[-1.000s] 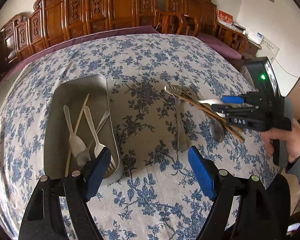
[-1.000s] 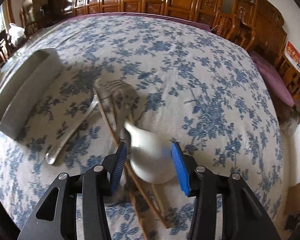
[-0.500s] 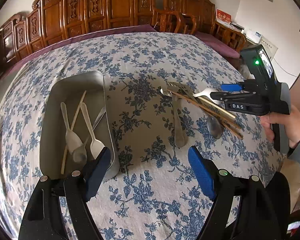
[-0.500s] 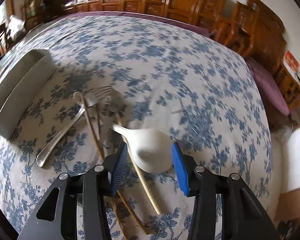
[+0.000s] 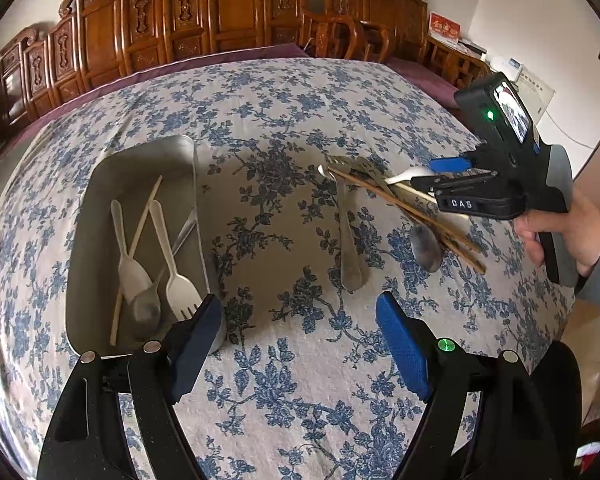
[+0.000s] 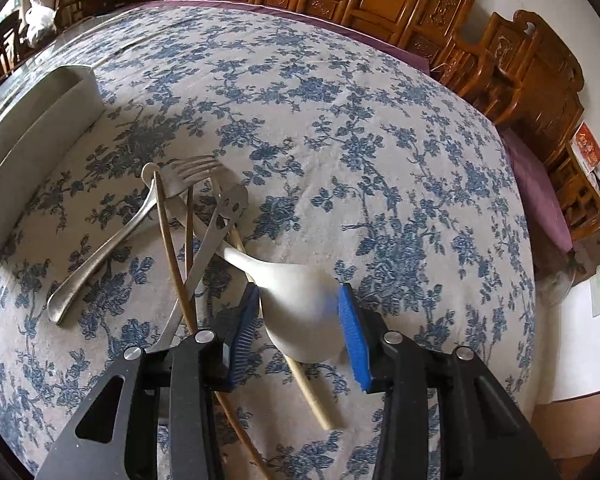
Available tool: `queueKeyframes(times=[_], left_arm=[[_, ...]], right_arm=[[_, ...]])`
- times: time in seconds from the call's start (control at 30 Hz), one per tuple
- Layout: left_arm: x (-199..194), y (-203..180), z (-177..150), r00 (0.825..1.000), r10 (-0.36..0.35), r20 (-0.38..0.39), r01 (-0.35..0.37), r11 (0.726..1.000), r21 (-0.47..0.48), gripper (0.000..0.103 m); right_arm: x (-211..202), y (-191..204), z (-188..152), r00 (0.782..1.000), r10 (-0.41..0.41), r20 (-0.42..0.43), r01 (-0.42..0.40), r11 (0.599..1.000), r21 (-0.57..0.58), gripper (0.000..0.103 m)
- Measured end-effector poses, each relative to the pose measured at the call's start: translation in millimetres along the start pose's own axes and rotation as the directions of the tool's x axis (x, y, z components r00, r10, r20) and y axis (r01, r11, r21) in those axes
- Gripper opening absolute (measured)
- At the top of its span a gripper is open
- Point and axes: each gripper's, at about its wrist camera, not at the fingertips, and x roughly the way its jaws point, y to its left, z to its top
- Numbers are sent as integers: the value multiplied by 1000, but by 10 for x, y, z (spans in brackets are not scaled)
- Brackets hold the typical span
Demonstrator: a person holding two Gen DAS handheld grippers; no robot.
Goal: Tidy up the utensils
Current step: 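Lift the white spoon with the right tool while the left tool grasps a metal fork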
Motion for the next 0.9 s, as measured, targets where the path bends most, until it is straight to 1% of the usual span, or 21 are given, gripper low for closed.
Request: queueKeyframes(times=[0.1, 0.27, 0.33, 0.5, 0.63, 0.7, 0.8, 0.87, 0.9], left_arm=[[13, -27, -21, 1000, -2, -3, 2, 1000, 5, 76], [26, -40, -44, 1000, -2, -9, 2, 1000, 7, 76], [27, -38, -39, 1000, -2, -9, 2, 1000, 5, 76], [31, -41, -14, 1000, -8, -10, 8, 1000, 2, 76], [50, -66, -12, 1000, -10, -13, 10, 1000, 3, 76], [66, -76, -5, 1000, -13, -15, 13, 1000, 3, 76], [113, -101, 38, 1000, -16, -18, 16, 1000, 5, 76], [144, -133, 90, 1000, -10, -13, 10, 1000, 16, 76], [166, -151, 131, 1000, -6, -10, 7, 1000, 21, 76]], right_arm=[[3, -98, 41, 1000, 3, 4, -3, 1000, 26, 39], [36, -304, 173, 1000, 23, 11, -24, 994, 102, 37], [62, -356, 229, 1000, 10, 15, -12, 993, 115, 35], [146, -431, 310, 999, -15, 28, 12, 995, 104, 36], [261, -489, 334, 999, -46, 0, 45, 995, 90, 34], [264, -533, 320, 999, -39, 11, 38, 994, 103, 24], [222, -552, 292, 1000, -11, 16, 9, 994, 108, 13], [178, -537, 270, 1000, 14, 9, -15, 996, 92, 8], [154, -520, 256, 1000, 17, 8, -17, 996, 85, 8]])
